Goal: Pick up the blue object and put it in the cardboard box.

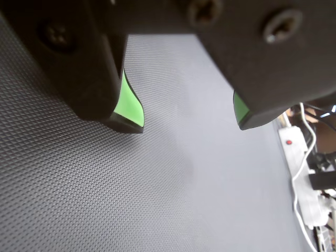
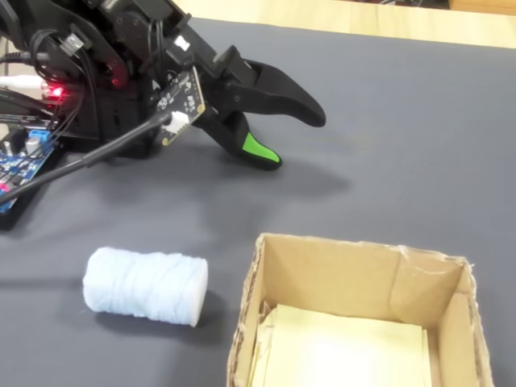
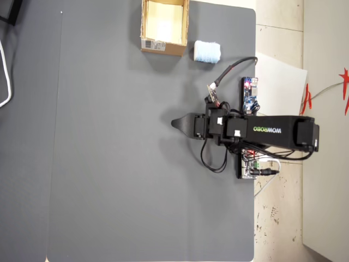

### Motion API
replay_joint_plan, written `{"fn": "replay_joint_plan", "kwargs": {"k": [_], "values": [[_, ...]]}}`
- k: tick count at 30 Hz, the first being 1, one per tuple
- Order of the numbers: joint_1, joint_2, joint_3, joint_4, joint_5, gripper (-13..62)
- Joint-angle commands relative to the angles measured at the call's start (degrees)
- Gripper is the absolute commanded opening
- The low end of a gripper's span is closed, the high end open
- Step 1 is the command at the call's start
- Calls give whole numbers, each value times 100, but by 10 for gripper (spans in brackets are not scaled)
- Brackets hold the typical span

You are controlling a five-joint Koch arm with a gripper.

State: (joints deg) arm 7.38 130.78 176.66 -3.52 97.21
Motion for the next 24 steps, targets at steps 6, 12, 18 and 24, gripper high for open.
{"fn": "replay_joint_plan", "kwargs": {"k": [6,12,18,24], "values": [[18,492,202,686,9,336],[18,492,202,686,9,336],[35,492,202,352,-343,336],[272,492,202,-378,-1037,337]]}}
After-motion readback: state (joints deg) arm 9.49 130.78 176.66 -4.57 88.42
